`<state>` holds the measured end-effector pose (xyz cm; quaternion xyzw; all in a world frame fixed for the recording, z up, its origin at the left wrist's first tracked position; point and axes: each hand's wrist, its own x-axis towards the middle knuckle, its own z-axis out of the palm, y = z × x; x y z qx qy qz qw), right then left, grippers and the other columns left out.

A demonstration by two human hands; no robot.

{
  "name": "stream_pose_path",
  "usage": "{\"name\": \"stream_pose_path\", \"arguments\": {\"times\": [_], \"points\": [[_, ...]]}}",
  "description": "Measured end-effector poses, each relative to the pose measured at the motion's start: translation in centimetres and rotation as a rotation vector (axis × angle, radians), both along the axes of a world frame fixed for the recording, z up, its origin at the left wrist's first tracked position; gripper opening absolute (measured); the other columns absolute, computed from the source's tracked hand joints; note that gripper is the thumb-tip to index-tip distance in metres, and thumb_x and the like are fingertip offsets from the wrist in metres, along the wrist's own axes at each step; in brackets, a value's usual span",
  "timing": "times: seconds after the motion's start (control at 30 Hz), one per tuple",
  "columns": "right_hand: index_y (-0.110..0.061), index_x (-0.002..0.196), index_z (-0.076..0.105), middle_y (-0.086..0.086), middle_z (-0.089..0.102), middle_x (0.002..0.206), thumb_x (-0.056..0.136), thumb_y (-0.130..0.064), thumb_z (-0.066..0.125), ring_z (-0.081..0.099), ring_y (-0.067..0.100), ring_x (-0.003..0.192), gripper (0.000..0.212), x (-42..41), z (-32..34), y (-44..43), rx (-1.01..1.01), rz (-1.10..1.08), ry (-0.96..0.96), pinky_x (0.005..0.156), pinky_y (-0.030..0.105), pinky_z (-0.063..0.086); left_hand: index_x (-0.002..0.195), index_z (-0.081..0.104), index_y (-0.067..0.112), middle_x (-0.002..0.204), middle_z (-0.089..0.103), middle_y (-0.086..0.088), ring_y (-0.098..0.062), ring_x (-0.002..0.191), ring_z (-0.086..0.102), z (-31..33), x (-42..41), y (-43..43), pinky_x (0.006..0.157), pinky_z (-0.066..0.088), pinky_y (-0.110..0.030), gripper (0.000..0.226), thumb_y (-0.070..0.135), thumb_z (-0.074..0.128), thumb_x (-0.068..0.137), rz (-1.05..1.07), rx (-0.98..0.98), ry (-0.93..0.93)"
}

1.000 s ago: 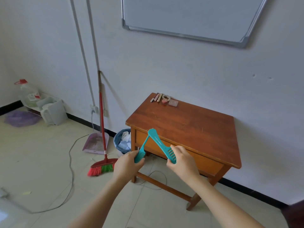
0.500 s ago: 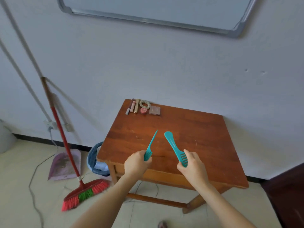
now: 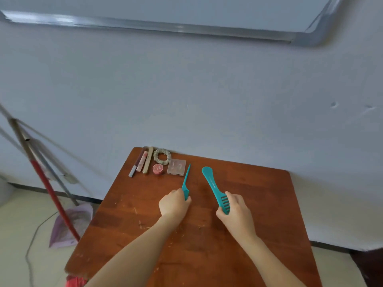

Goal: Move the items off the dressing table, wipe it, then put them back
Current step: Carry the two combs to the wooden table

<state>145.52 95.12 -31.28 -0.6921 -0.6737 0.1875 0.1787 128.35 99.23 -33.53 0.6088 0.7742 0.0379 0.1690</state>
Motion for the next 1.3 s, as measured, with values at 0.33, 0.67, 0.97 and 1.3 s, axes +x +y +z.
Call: {"name": "stream_pose_path", "arguments": {"times": [0.33, 0.67, 0.97, 1.3], "points": [[-0.013, 0.137, 0.036, 0.005, 0.048, 0.127, 0.088, -0.031, 0.057, 0.052, 0.014, 0.115, 0.057, 0.6, -0.6, 3.2, -0.033, 0.036, 0.067, 0.081, 0.016, 0.049, 0.109, 0.059, 0.015, 0.109, 0.054, -0.002, -0.017, 0.094, 0.053, -0.8, 1.2, 3.2, 0.061, 0.044, -0.024, 0.039, 0.047, 0.05, 0.088, 0.072, 0.006, 0.024], [-0.015, 0.137, 0.035, 0.005, 0.048, 0.127, 0.088, -0.035, 0.055, 0.054, 0.014, 0.112, 0.057, -2.9, -1.6, 5.4, -0.091, -0.046, 0.002, 0.077, 0.018, 0.05, 0.127, 0.049, 0.023, 0.132, 0.048, 0.002, -0.018, 0.123, 0.038, -1.9, -5.3, 0.7, 0.098, 0.037, -0.033, 0.046, 0.049, 0.037, 0.092, -0.011, 0.124, 0.061], [-0.012, 0.132, 0.04, 0.009, 0.052, 0.118, 0.088, -0.035, 0.054, 0.055, 0.019, 0.103, 0.052, -9.4, -2.3, 7.4, -0.082, -0.277, -0.131, 0.067, 0.024, 0.051, 0.134, 0.043, 0.024, 0.143, 0.037, 0.006, -0.017, 0.133, 0.028, -2.9, -14.1, -1.9, 0.105, 0.029, -0.034, 0.045, 0.042, 0.04, 0.092, -0.244, 0.122, 0.015], [-0.015, 0.136, 0.035, 0.008, 0.05, 0.126, 0.089, -0.035, 0.054, 0.048, 0.022, 0.113, 0.055, -11.9, -1.8, 6.5, -0.134, -0.399, -0.191, 0.08, 0.03, 0.049, 0.133, 0.042, 0.028, 0.139, 0.039, 0.009, -0.016, 0.125, 0.032, -2.3, -15.6, -0.4, 0.1, 0.031, -0.03, 0.04, 0.038, 0.033, 0.095, -0.364, 0.071, -0.054]]}}
